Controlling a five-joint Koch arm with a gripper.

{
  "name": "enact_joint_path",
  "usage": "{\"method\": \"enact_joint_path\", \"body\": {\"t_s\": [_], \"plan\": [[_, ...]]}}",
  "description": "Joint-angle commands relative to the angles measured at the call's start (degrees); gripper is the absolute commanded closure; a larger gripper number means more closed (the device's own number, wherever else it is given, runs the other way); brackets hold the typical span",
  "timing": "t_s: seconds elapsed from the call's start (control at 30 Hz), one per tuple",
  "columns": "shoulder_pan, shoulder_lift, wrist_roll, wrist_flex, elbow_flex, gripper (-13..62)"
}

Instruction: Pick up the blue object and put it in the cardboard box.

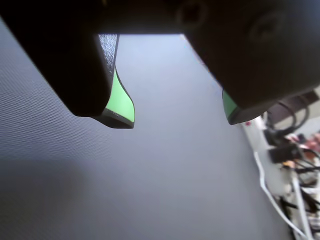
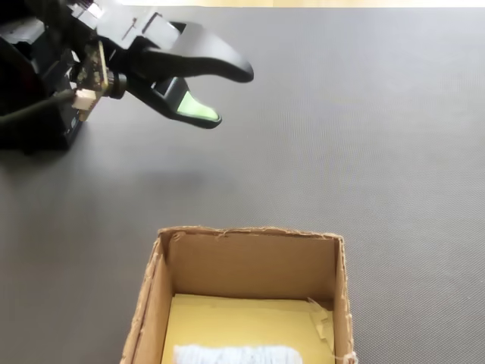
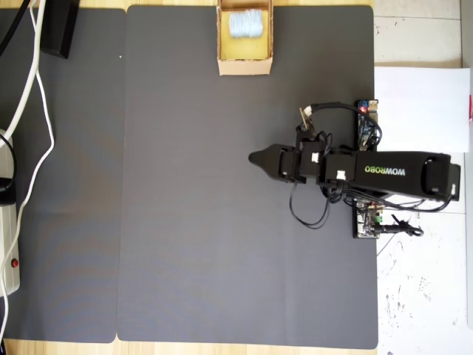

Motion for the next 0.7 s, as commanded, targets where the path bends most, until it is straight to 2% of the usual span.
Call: {"method": "enact_joint_path", "body": {"t_s": [0.0,0.33,0.67], "plan": [[-0.53,5.36,1.41,-3.34,-0.09,14.2],[-0.53,5.36,2.99,-8.0,12.83,14.1],[-0.09,5.36,2.72,1.05,12.83,14.5]]}}
